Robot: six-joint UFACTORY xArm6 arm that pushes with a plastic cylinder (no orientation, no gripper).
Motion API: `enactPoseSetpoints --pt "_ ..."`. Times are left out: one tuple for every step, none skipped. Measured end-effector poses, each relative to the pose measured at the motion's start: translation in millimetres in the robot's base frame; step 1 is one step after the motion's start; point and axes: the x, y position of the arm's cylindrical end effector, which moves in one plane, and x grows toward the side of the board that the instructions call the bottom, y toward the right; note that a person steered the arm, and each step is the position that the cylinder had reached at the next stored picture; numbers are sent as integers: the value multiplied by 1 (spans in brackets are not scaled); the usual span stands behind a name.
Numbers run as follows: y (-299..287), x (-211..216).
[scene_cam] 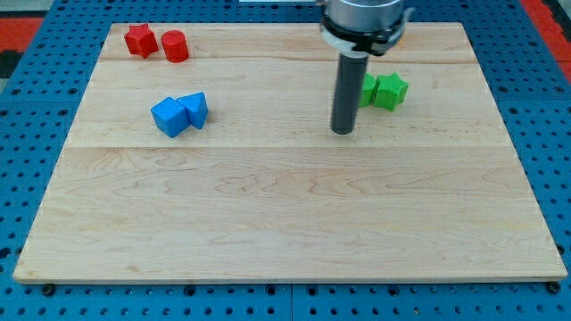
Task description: Push red star into red circle
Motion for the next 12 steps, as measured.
enactPoseSetpoints --pt "-18 -9" --pt "-18 -9" --pt "-17 12" --pt "-33 53" --pt "-95 66" --pt "-183 61" --pt "-264 15" --pt "-288 -54" --pt "-306 -119" --pt "-302 -143" --pt "-318 -156" --pt "-316 -180"
